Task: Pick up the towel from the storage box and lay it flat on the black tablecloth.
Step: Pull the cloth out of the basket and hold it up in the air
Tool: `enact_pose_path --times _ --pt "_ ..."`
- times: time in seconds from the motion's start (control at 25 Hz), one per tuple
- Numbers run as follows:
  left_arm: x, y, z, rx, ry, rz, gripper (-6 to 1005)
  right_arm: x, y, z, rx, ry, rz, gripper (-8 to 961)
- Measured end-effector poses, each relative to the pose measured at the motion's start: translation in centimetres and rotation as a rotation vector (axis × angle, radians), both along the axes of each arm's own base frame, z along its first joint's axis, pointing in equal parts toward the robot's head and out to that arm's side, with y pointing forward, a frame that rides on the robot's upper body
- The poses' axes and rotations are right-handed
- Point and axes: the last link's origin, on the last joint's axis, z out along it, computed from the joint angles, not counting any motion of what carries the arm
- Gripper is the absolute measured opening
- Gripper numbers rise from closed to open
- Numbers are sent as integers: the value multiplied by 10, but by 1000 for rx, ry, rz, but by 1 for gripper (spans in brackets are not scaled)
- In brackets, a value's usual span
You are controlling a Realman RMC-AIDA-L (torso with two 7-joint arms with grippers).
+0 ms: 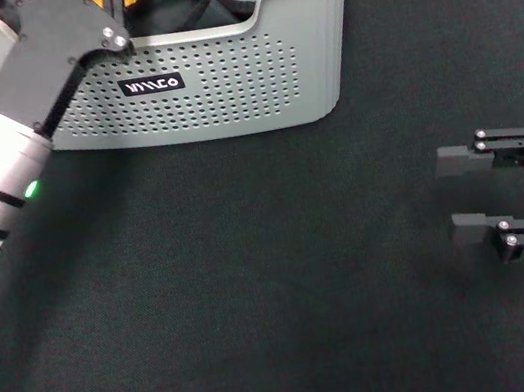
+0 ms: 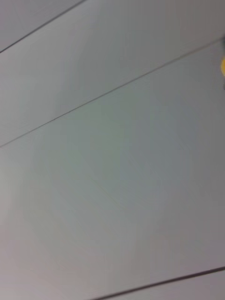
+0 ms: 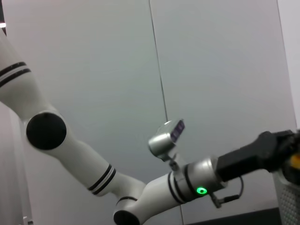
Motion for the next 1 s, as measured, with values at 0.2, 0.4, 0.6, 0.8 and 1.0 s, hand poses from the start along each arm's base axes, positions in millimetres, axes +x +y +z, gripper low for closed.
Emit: enact_pose_path --times 0.2,0.4,0.6,0.8,1.0 --pt "5 -16 22 -136 -262 -90 26 0 0 1 5 9 -6 600" --pt "15 -47 48 -280 -443 -279 7 -2 2 4 28 34 -11 600" --pt "26 -72 66 -473 -605 -459 7 -3 3 5 51 52 -9 600" --pt "29 -75 64 -582 -663 -474 8 -4 5 6 96 93 -7 599" --pt "31 -78 50 -623 -613 -466 8 -7 6 12 151 164 -11 599"
